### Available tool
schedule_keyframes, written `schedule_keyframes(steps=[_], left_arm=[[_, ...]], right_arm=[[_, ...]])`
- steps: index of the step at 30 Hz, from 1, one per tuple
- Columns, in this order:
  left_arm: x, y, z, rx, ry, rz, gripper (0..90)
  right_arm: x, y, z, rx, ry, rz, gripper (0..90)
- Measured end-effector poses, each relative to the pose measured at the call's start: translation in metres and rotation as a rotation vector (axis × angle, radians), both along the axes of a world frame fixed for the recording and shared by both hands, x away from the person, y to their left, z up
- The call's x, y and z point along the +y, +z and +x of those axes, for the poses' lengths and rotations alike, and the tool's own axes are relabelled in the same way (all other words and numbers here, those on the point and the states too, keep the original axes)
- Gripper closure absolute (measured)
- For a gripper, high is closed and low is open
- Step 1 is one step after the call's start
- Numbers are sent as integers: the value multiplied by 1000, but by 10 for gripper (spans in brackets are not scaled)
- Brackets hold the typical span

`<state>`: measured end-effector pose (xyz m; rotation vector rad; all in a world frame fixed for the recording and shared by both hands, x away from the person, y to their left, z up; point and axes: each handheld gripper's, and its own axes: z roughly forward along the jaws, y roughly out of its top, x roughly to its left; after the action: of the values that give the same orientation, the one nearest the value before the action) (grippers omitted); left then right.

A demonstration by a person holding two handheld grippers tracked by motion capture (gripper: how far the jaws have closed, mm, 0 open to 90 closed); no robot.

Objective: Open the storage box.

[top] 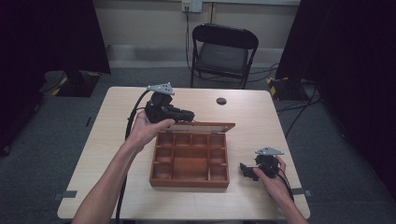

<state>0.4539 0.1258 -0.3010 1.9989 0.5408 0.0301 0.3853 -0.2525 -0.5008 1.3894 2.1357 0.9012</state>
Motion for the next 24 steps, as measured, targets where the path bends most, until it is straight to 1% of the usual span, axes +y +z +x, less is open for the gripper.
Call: schedule_keyframes(steps=[24], left_arm=[[0,-1,-2,-6,0,-1,837]], right_arm=[[0,0,0,-1,1,-1,47]])
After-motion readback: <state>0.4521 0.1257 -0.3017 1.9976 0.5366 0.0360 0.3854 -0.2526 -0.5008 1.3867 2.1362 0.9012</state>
